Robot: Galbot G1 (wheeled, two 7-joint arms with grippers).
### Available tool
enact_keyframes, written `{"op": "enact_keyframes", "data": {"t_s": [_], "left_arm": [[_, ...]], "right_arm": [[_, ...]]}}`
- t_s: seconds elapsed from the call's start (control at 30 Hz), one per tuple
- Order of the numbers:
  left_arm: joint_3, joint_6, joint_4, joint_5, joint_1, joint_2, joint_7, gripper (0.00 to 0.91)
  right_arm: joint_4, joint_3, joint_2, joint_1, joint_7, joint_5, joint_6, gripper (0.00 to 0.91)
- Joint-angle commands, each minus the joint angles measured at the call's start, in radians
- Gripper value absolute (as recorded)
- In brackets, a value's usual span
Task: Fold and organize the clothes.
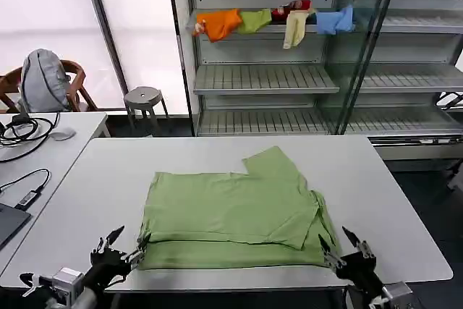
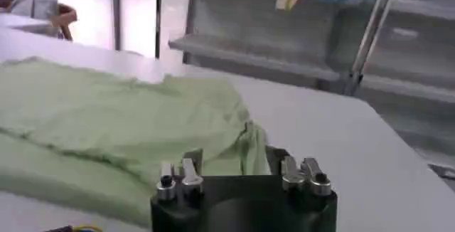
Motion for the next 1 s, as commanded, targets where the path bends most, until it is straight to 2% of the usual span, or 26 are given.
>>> {"op": "enact_keyframes", "data": {"t_s": [0.03, 0.17, 0.4, 0.63, 0.83, 1.0], "left_arm": [[0.143, -0.059, 0.225, -0.056, -0.394, 0.017, -0.021, 0.907], [0.176, -0.028, 0.339, -0.128, -0.496, 0.032, -0.029, 0.907], [0.243, -0.025, 0.492, -0.151, -0.622, 0.067, -0.003, 0.907], [0.34, -0.024, 0.651, -0.168, -0.766, 0.058, 0.037, 0.907], [0.417, -0.021, 0.765, -0.161, -0.854, 0.034, 0.047, 0.907], [0.449, -0.039, 0.827, -0.161, -0.894, 0.023, 0.062, 0.907]], "right_arm": [[-0.145, -0.19, 0.017, 0.416, 0.121, 0.024, -0.127, 0.907], [-0.246, -0.288, 0.038, 0.592, 0.134, 0.035, -0.2, 0.907], [-0.46, -0.369, 0.063, 0.815, 0.138, 0.05, -0.208, 0.907], [-0.678, -0.404, 0.1, 0.936, 0.125, 0.061, -0.209, 0.907], [-0.852, -0.403, 0.17, 1.019, 0.149, 0.104, -0.207, 0.907], [-0.977, -0.395, 0.209, 1.077, 0.113, 0.097, -0.205, 0.907]]}}
